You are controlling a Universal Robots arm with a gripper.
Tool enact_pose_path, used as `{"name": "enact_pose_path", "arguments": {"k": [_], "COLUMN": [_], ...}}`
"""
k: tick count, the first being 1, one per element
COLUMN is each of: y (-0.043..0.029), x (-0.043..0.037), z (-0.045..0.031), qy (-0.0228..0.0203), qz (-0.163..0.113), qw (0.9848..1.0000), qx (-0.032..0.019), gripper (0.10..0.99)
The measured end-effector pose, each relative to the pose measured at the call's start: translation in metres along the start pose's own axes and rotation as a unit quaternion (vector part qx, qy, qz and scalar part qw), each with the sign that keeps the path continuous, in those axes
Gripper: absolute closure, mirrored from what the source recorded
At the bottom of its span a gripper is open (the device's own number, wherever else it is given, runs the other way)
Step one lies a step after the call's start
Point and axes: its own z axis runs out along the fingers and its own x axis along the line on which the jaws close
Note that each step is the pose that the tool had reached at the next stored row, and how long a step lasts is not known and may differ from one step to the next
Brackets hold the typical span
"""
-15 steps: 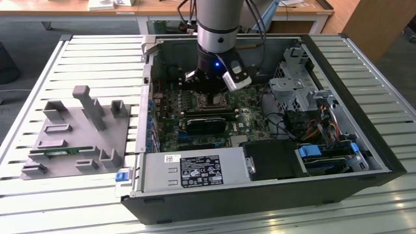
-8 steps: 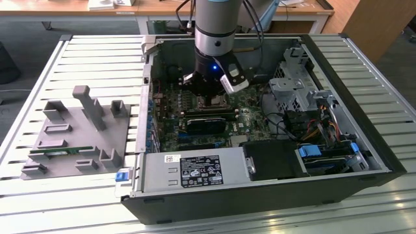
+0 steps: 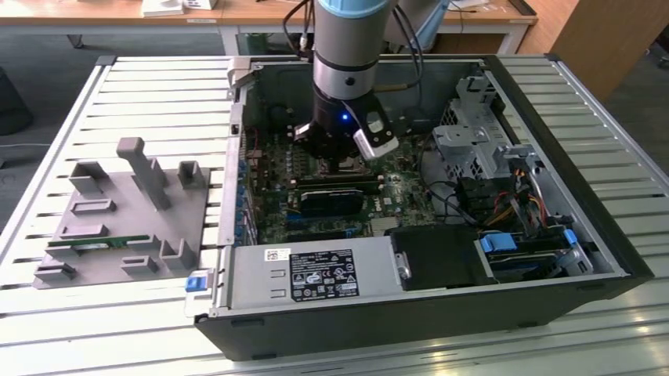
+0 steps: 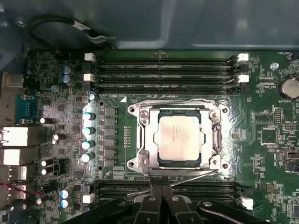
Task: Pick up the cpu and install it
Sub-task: 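Install the second cpu locking lever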
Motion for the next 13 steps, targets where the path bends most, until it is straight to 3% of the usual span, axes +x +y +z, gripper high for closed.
{"name": "enact_pose_path", "arguments": {"k": [5,13], "y": [-0.0072,-0.0199], "x": [0.0031,0.0078], "z": [-0.0004,-0.0006], "qy": [0.0002,0.0004], "qz": [0.000,-0.001], "qw": [0.9998,0.9992], "qx": [-0.0218,-0.0409], "gripper": [0.980,0.980]}}
